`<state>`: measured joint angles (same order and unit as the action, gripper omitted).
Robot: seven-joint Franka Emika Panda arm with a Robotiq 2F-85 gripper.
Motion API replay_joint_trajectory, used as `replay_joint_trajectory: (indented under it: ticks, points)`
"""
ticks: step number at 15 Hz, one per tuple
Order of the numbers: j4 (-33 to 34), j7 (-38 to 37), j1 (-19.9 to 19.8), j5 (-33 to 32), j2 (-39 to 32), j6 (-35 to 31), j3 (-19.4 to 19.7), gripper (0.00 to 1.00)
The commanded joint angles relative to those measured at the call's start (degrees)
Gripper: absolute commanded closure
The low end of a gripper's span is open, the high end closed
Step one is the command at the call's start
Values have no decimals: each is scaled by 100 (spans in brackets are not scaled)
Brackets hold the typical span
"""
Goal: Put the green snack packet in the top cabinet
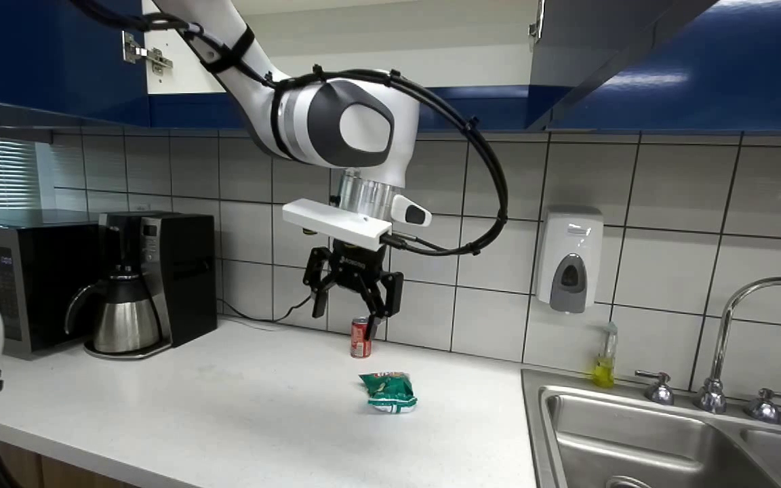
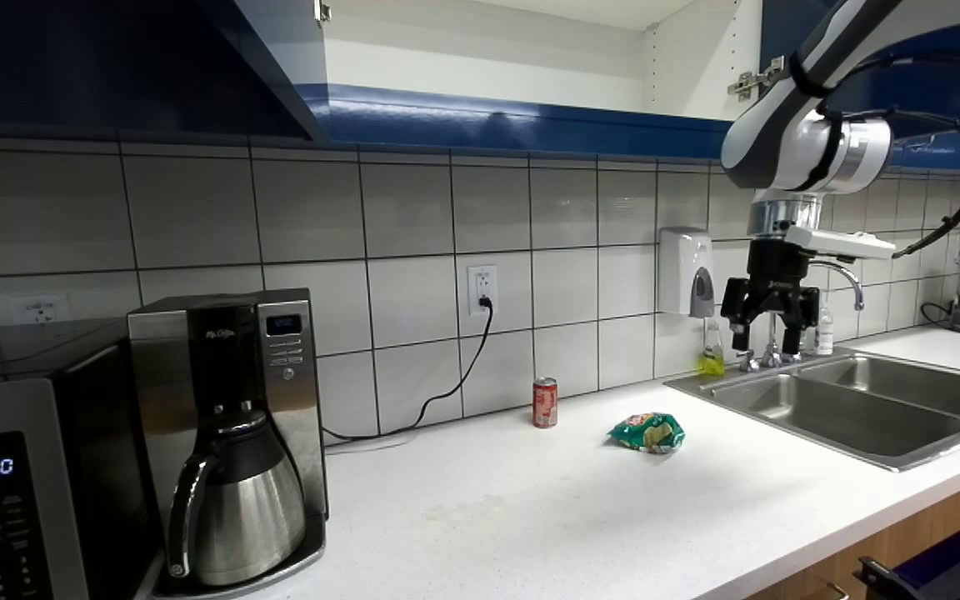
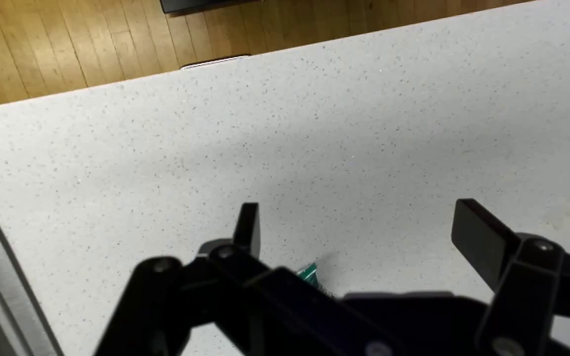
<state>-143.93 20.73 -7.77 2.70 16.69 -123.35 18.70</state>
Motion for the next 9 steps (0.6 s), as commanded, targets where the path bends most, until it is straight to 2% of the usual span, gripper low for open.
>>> replay_joint_trajectory:
  ticks: [1, 9]
  points:
    - [350, 517, -20, 153, -773, -460, 10, 0]
    - [1323, 1372, -186, 576, -2348, -1211, -272, 0]
